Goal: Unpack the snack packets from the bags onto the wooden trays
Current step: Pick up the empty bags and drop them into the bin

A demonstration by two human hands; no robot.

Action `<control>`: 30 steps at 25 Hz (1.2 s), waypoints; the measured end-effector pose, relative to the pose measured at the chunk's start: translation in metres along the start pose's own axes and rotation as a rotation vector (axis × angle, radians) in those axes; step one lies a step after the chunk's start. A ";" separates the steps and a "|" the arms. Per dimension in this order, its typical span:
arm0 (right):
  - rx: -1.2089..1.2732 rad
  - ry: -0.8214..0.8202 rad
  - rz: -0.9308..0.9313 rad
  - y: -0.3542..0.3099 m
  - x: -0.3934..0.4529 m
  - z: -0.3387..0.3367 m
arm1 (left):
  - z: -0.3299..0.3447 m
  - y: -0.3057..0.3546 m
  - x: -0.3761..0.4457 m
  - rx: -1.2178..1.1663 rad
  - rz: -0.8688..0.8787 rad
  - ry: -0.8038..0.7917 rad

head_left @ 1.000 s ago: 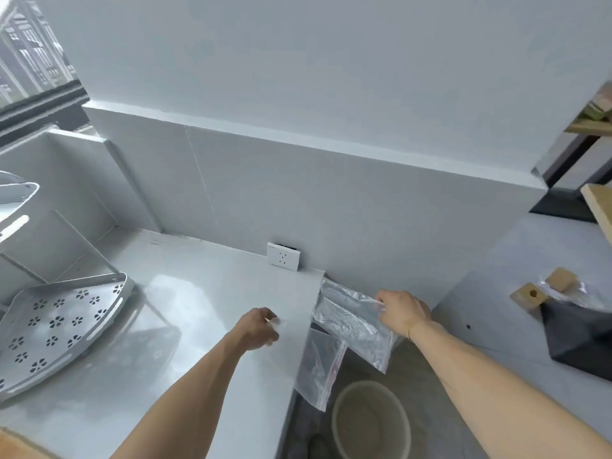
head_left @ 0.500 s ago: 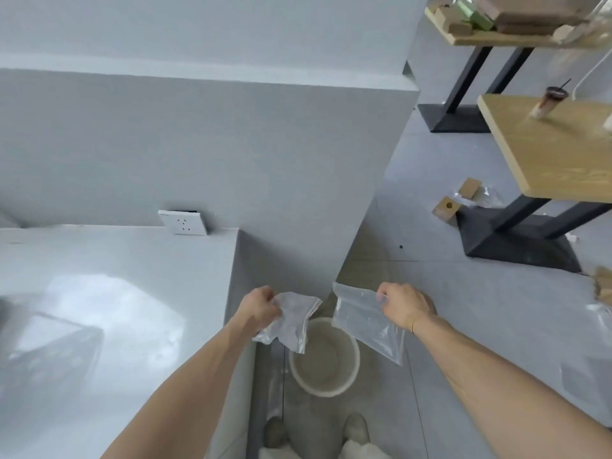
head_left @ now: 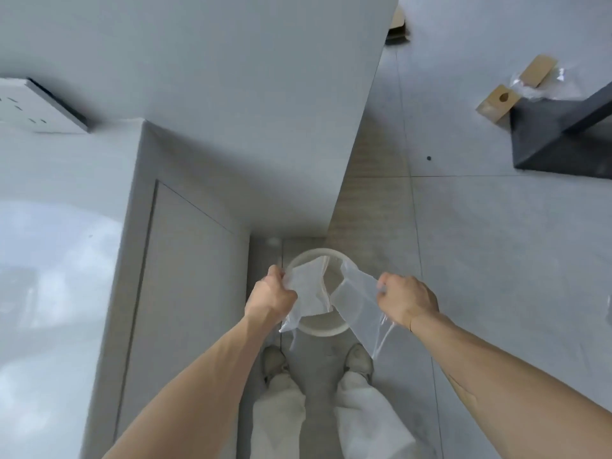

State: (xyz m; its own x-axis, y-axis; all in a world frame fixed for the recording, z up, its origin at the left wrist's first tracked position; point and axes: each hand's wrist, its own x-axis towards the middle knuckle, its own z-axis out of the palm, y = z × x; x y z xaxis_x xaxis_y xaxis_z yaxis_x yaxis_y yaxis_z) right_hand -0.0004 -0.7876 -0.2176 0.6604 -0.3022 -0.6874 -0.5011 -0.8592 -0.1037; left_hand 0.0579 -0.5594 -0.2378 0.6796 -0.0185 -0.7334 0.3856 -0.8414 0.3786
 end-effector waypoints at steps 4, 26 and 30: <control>0.000 -0.009 -0.023 0.008 0.087 0.089 | 0.076 -0.035 0.077 -0.007 -0.061 0.007; 0.038 -0.148 -0.027 0.007 0.321 0.317 | 0.279 -0.127 0.327 -0.030 -0.185 -0.121; -0.020 -0.180 -0.023 0.005 0.302 0.303 | 0.268 -0.120 0.314 0.013 -0.233 -0.201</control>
State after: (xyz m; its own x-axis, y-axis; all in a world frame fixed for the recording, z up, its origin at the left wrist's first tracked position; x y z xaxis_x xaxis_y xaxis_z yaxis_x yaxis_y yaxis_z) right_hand 0.0270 -0.7582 -0.6429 0.5602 -0.2049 -0.8026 -0.4742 -0.8738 -0.1079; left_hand 0.0580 -0.6091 -0.6646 0.4359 0.0704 -0.8973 0.5081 -0.8421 0.1808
